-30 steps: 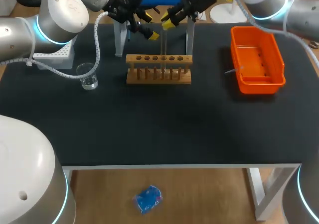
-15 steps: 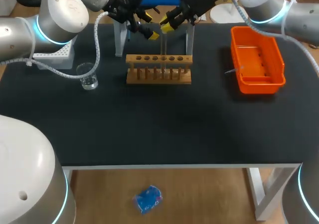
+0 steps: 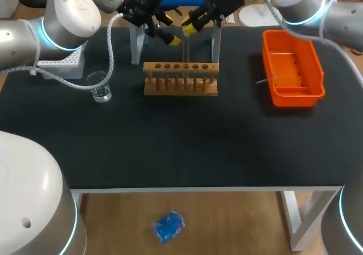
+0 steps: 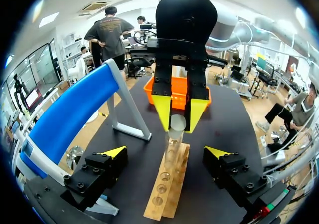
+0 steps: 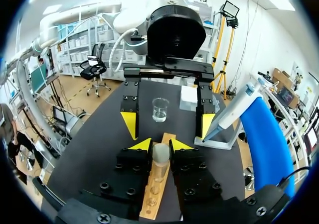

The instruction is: Invert the test tube, pick up the pipette, mount the tip to pipette, aspirate from beaker and dispense into the tube, eject the tip, return the pipette, and cap with the stopper.

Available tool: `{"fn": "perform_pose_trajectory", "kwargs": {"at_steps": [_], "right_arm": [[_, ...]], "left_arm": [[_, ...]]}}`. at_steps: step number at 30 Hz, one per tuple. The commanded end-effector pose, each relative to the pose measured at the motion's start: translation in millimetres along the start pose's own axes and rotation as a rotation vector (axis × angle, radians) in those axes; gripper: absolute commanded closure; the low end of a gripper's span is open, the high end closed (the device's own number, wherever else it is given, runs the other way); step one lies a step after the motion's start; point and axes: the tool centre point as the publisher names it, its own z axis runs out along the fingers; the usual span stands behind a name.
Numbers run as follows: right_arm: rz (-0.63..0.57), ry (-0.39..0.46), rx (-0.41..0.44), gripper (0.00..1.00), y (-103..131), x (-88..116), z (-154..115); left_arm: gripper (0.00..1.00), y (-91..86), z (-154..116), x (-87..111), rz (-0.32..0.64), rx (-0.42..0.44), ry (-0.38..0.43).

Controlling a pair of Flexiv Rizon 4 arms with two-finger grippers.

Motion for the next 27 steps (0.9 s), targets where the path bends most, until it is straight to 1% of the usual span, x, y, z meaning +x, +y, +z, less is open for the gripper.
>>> {"fn": "perform_pose_trajectory", "kwargs": {"at_steps": [1,17,22,27], "right_arm": [[-0.003,0.009,0.003,1.00,0,-6,-1],[0.025,0.025,-0.018,1.00,-10,-6,7],[0.030,0.027,-0.019,1.00,-10,-4,7],[0.022,0.018,-0.016,1.00,-8,-9,0]], "left_arm": [[0.00,1.1,1,-0.1,0.002,0.005,0.000],[0.00,1.1,1,-0.1,0.002,0.005,0.000],[0.00,1.1,1,-0.1,0.002,0.005,0.000],[0.00,1.1,1,-0.1,0.002,0.005,0.000]]}}
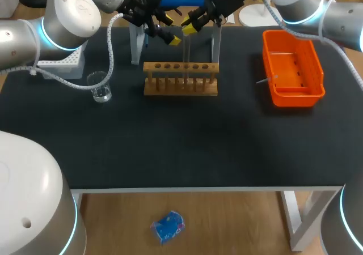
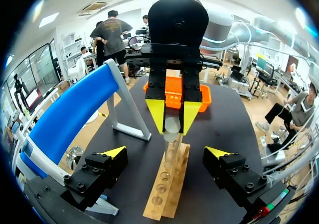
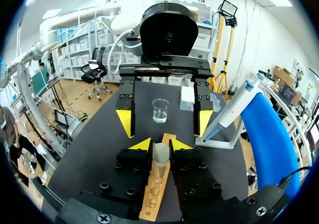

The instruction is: Invert the test tube, pick up the pipette, mount the tip to pipette, aspirate from beaker and dispense into the tube, eject the tip, return the pipette, and cap with the stopper.

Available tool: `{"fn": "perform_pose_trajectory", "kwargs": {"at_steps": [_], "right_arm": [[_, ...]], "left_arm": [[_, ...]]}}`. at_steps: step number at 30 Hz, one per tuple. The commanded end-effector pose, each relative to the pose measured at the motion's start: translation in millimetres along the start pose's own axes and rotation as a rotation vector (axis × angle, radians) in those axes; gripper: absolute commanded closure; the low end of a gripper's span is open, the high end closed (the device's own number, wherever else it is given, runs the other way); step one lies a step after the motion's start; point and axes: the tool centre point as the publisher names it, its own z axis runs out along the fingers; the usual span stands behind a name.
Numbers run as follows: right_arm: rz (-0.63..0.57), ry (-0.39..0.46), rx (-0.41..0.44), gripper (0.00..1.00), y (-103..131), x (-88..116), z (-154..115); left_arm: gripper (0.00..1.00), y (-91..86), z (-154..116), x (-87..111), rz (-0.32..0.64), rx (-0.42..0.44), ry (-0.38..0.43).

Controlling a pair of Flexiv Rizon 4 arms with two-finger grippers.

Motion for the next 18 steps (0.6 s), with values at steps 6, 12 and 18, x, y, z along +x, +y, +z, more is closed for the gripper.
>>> {"fn": "perform_pose_trajectory", "kwargs": {"at_steps": [6,12,18], "right_arm": [[-0.013,-0.002,0.006,1.00,3.2,-3.6,-2.8],[-0.015,-0.006,0.004,1.00,2.4,-7.6,-3.5],[-0.008,-0.004,0.002,1.00,-1.0,-8.2,-2.9]], "left_arm": [[0.00,1.1,0.7,-0.1,0.002,0.005,0.000],[0.00,1.1,0.7,-0.1,0.002,0.005,0.000],[0.00,1.1,0.7,-0.1,0.002,0.005,0.000]]}}
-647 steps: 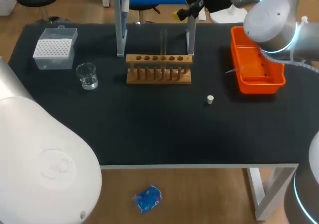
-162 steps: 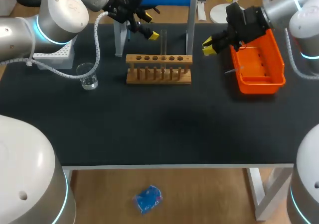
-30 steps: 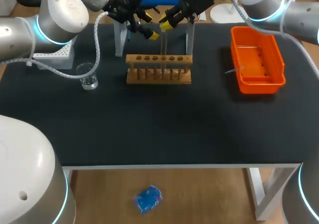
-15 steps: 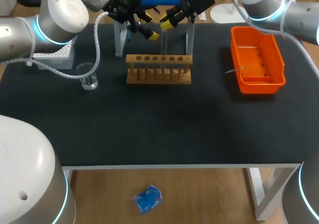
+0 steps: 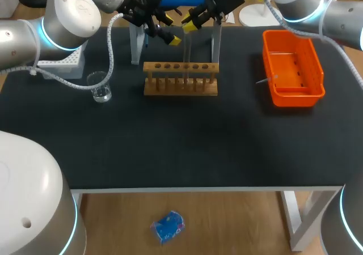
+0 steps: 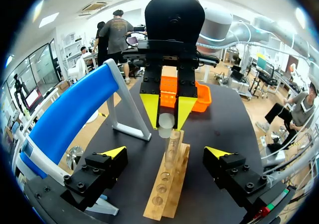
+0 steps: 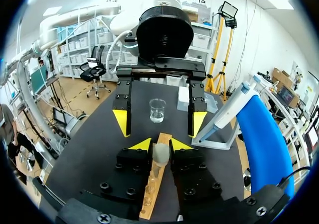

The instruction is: Invert the test tube, pick up the pipette, mount the tip to pipette, aspirate from beaker and dispense into the tube, eject the tip, return the pipette, and cap with the stopper.

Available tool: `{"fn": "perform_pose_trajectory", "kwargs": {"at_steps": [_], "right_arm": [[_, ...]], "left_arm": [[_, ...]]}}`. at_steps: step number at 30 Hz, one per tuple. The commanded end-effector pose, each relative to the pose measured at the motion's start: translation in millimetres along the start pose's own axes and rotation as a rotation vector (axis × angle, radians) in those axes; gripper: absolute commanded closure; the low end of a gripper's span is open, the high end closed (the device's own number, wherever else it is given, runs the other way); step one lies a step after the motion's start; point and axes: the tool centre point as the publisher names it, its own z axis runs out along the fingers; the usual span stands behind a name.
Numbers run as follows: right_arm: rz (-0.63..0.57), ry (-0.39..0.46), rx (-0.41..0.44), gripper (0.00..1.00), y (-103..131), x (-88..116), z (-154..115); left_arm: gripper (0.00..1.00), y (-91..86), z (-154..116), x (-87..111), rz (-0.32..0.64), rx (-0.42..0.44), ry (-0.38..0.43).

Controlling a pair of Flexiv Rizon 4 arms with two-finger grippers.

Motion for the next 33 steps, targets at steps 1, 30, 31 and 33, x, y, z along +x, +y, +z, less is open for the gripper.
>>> {"fn": "perform_pose_trajectory", "kwargs": {"at_steps": [1,30,31,33], "right_arm": [[0.007,0.007,-0.003,1.00,-3,-3,1],[0.004,0.000,-0.010,1.00,0,13,-2],[0.006,0.001,-0.011,1.00,-1,13,-1],[0.010,0.003,-0.012,1.00,-2,15,0]], "left_arm": [[0.00,1.1,1,-0.1,0.002,0.005,0.000],[0.00,1.1,1,-0.1,0.002,0.005,0.000],[0.00,1.1,1,-0.1,0.002,0.005,0.000],[0.00,1.1,1,-0.1,0.002,0.005,0.000]]}}
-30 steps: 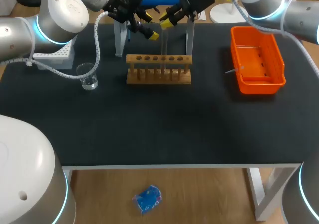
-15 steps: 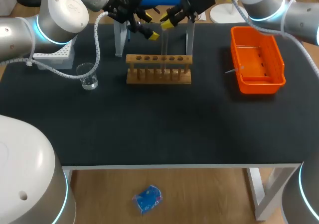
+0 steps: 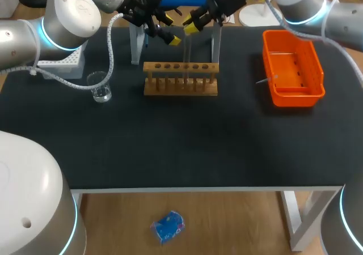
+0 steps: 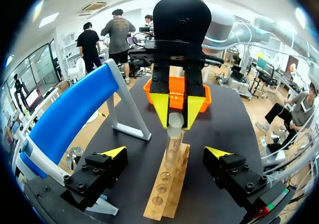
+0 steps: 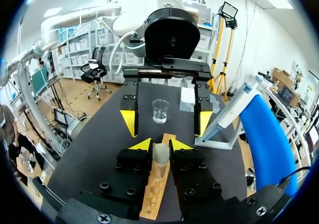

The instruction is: Invert the test tube, pick up the pipette, mount the tip to pipette, aspirate from beaker and dispense into the tube, eject the tip, return the pipette, and cap with the stopper.

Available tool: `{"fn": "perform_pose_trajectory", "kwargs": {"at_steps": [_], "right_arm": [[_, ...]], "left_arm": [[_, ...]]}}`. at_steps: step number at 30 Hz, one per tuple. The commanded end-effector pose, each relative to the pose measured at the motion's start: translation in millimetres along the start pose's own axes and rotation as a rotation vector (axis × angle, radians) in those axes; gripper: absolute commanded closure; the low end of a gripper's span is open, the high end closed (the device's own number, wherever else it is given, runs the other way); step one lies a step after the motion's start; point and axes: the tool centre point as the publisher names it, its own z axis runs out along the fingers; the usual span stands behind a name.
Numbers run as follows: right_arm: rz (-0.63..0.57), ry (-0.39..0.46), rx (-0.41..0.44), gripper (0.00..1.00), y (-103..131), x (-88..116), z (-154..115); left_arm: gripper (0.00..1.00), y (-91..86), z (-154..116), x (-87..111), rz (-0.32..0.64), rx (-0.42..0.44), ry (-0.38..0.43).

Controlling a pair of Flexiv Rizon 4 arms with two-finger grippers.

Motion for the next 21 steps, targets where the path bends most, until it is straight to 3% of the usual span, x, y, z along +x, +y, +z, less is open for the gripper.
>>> {"fn": "perform_pose_trajectory", "kwargs": {"at_steps": [1,21], "right_arm": [[0.005,-0.004,-0.003,1.00,-2.6,3.8,1.2],[0.028,0.003,-0.010,1.00,-9.5,7.6,5.4]], "left_arm": [[0.00,1.1,0.7,-0.1,0.002,0.005,0.000],[0.00,1.1,0.7,-0.1,0.002,0.005,0.000]]}}
